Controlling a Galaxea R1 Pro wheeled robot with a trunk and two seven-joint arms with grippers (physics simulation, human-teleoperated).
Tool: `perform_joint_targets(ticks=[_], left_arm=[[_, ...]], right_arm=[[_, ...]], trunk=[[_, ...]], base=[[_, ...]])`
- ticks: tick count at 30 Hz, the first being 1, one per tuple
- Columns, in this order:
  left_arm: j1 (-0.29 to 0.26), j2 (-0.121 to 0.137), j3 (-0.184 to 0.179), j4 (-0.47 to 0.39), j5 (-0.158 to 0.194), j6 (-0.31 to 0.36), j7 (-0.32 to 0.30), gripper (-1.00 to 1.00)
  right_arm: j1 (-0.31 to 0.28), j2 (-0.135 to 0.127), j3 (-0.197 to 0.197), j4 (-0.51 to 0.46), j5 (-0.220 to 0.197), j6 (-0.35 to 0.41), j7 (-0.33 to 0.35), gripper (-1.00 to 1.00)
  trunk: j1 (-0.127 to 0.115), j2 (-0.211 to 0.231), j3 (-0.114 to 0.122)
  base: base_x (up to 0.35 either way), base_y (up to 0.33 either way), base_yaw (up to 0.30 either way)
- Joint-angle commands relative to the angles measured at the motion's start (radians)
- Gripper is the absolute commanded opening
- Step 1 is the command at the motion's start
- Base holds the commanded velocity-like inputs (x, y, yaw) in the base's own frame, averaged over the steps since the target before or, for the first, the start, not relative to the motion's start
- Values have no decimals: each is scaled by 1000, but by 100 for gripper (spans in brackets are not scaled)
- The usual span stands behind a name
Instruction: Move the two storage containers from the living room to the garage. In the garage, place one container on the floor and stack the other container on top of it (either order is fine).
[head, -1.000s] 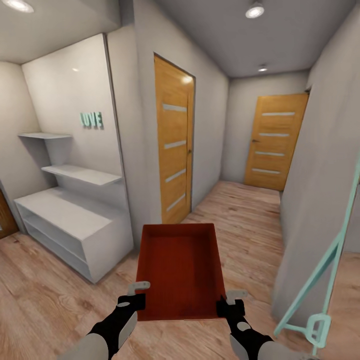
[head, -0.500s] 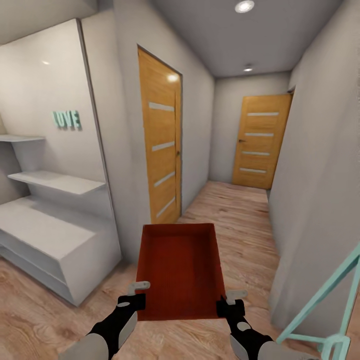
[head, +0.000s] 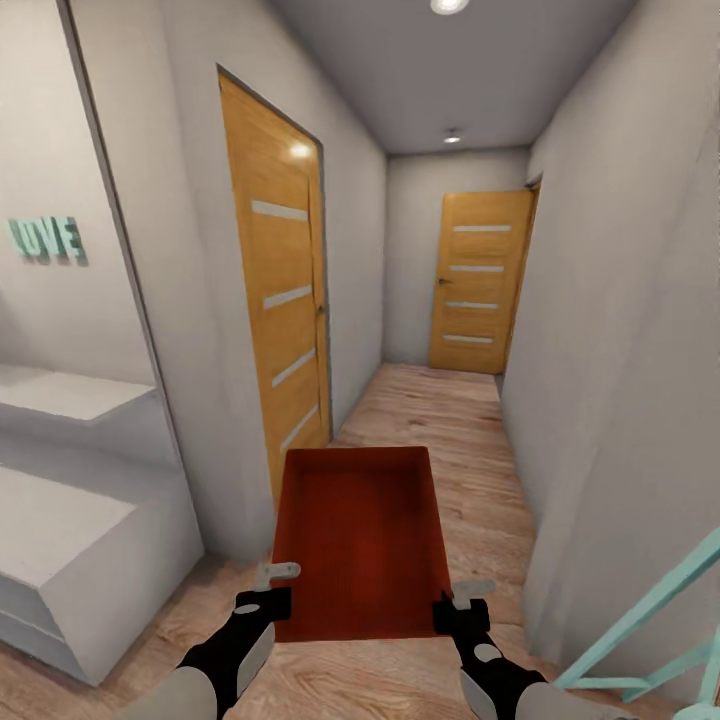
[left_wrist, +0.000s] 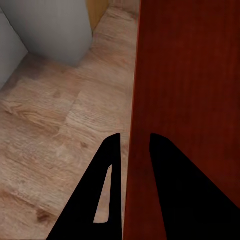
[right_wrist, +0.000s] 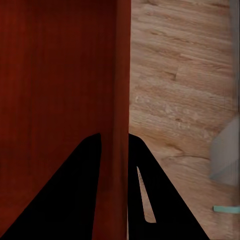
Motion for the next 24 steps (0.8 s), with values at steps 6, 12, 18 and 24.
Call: perform_joint_targets(ticks=[6,12,18,24], left_arm=[[-1,1,11,-5,-2,6,11,-100],[-1,0,11,-5,-1,6,11,-100],[-1,1,11,-5,-1,6,11,-100],[-1,2,11,-5,-2,6,11,-100]], right_arm=[[-1,0,-26,3,-32,-9,-13,-100],[-1,0,-26,3,-32,-9,-13,-100],[-1,0,-26,3,-32,-9,-13,-100],[-1,0,-26,3,-32,-9,-13,-100]], trunk=[[1,-1,-1],[1,-1,-1],[1,-1,-1],[1,-1,-1]], base=[[322,162,-263],[322,162,-263],[322,162,-263],[322,162,-263]])
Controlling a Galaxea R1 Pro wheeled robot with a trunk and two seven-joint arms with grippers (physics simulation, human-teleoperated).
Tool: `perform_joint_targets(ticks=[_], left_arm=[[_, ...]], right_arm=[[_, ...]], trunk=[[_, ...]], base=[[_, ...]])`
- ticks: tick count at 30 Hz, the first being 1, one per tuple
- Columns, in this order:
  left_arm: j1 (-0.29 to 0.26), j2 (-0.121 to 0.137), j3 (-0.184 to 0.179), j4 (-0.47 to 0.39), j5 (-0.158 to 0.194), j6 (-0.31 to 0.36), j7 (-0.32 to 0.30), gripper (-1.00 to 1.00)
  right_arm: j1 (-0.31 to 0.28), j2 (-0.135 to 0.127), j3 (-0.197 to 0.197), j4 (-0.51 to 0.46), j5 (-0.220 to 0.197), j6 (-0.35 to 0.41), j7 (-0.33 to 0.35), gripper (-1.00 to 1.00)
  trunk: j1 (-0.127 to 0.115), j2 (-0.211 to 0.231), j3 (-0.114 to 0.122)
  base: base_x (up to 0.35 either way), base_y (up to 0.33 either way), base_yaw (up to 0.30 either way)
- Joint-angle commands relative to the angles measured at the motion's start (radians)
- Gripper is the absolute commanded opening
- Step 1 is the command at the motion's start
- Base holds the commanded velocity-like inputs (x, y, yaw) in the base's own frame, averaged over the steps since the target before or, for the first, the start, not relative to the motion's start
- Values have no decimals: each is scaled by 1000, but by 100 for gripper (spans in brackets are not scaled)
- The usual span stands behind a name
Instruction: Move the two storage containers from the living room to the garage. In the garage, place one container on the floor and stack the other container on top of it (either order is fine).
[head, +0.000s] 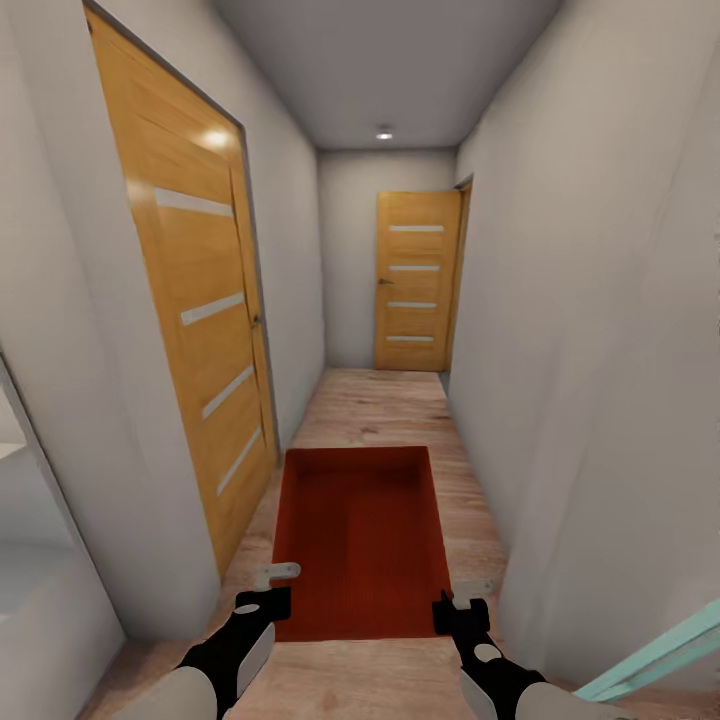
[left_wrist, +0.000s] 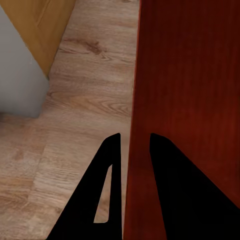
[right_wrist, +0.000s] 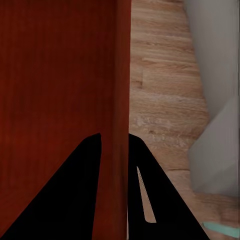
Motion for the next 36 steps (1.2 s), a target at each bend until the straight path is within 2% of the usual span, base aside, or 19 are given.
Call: perform_joint_targets(ticks=[1,14,36], left_arm=[[-1,1,11,-5,-3,7,11,-100],[-1,1,11,-5,-2,7,11,-100],[-1,1,11,-5,-3,7,11,-100]], right_arm=[[-1,0,-26,3,-33,-9,-13,-100],[-1,0,-26,3,-33,-9,-13,-100],[-1,0,-25,3,-33,-9,-13,-100]], trunk=[[1,-1,-1],[1,-1,-1],[1,-1,-1]], base=[[322,162,-263],[322,162,-256],[322,116,-10]])
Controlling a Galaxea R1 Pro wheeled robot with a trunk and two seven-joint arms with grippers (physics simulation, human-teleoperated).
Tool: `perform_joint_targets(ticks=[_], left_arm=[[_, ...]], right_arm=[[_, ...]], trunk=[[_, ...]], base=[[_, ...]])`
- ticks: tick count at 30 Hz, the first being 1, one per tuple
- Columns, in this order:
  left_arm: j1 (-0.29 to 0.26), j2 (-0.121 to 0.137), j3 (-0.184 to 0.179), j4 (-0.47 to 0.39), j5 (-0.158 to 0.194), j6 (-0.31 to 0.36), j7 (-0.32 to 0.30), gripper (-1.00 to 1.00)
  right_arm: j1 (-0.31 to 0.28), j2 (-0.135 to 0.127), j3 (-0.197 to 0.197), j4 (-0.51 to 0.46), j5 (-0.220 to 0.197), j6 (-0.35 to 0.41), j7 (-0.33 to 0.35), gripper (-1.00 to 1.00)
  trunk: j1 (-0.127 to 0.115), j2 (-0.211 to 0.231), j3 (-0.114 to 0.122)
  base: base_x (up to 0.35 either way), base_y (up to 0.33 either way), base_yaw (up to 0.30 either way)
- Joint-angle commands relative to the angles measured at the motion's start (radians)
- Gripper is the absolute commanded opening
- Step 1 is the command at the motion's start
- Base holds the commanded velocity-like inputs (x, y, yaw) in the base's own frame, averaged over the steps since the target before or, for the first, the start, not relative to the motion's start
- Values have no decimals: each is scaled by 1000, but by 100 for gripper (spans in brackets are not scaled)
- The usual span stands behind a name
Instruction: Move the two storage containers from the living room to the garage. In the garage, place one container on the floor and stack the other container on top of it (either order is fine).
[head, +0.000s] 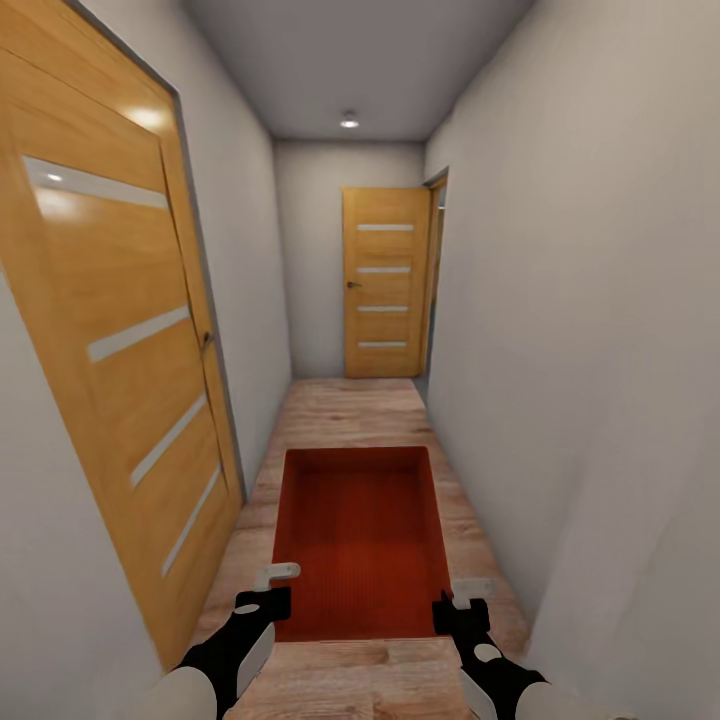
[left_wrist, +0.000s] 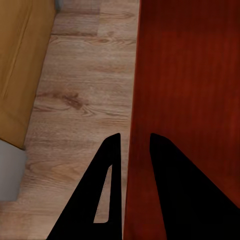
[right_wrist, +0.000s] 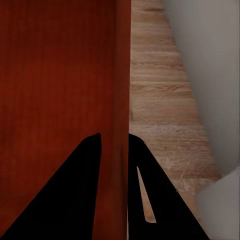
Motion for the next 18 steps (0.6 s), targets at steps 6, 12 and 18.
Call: perform_joint_targets(ticks=[6,12,18], left_arm=[[-1,1,11,-5,-3,6,11,-100],[-1,1,11,-5,-3,6,11,-100],[-1,1,11,-5,-4,7,11,-100]], right_arm=[[-1,0,-25,3,-33,-9,-13,-100],[-1,0,-26,3,-33,-9,-13,-100],[-1,0,-25,3,-33,-9,-13,-100]], trunk=[[1,-1,-1],[1,-1,-1],[1,-1,-1]], base=[[322,88,0],[322,22,0],[322,1,0]])
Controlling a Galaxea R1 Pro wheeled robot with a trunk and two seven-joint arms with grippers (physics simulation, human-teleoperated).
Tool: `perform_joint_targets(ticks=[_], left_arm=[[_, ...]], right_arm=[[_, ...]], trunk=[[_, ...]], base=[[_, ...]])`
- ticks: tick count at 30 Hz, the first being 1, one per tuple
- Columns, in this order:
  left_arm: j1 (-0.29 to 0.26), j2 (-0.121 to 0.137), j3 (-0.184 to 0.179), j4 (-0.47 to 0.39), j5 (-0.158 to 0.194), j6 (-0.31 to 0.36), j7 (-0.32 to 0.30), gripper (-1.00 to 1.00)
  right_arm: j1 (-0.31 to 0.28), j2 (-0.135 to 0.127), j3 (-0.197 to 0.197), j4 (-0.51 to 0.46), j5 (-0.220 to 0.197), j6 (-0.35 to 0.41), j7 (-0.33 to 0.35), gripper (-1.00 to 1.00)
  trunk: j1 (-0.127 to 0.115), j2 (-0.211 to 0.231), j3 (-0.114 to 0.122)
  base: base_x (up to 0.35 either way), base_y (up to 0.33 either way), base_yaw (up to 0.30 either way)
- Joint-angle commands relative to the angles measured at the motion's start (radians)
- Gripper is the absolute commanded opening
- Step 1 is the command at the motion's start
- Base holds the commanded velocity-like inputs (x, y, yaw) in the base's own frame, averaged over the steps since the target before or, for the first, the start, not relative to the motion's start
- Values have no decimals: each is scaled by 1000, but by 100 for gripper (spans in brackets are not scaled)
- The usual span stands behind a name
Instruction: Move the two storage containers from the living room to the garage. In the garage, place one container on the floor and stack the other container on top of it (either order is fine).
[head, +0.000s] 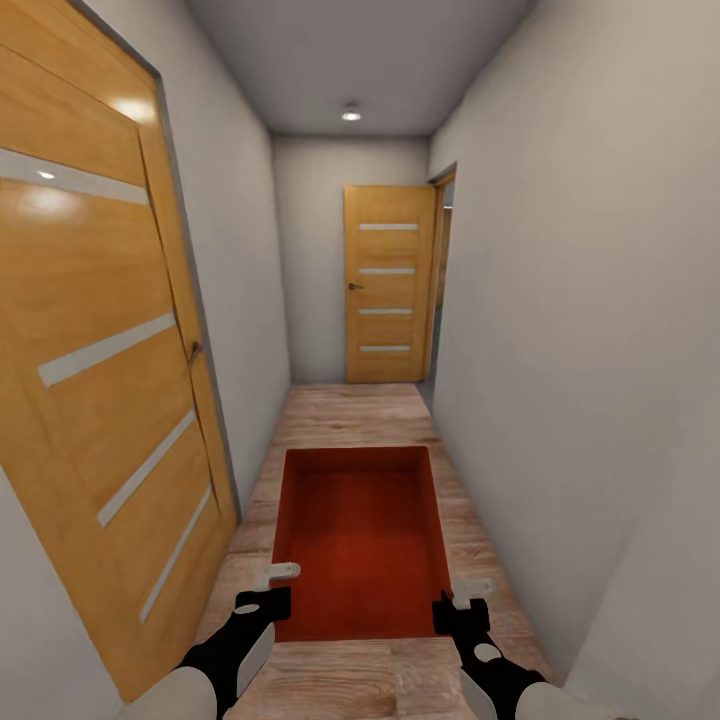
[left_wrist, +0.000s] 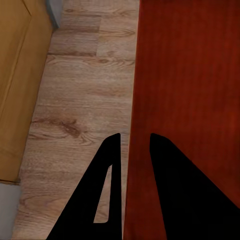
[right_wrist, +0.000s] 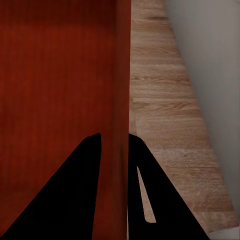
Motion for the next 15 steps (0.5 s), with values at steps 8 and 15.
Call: perform_joint_targets(ticks=[8,15], left_arm=[[-1,1,11,-4,-3,6,12,-100],[-1,1,11,-4,-3,6,12,-100]], right_arm=[[-1,0,-25,3,-33,-9,-13,-100],[-1,0,-25,3,-33,-8,-13,-100]], trunk=[[1,-1,-1],[1,-1,-1]], base=[[322,0,0],[322,0,0]])
